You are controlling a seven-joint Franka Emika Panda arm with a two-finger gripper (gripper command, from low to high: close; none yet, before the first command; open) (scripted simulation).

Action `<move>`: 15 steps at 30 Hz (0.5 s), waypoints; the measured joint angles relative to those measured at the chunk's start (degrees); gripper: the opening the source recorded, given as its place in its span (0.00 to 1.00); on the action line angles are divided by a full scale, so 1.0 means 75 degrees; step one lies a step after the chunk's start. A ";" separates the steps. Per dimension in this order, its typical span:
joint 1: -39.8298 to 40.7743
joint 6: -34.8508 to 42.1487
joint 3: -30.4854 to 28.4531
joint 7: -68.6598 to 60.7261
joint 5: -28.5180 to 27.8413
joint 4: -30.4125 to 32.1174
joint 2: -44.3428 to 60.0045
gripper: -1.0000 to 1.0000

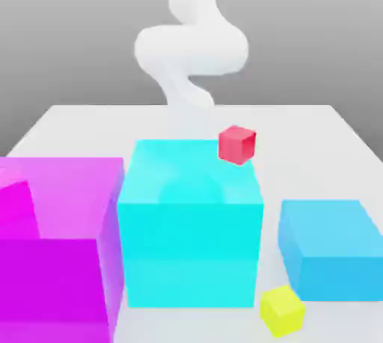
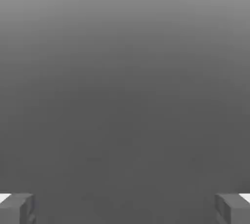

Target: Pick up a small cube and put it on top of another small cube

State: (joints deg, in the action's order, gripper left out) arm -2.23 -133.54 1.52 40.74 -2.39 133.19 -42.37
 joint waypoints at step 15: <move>-0.1951 -0.1421 0.0875 -0.4596 -0.1635 0.1154 0.3022 0.50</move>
State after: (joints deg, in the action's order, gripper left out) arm -16.86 -144.19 8.09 6.27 -14.66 141.85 -19.71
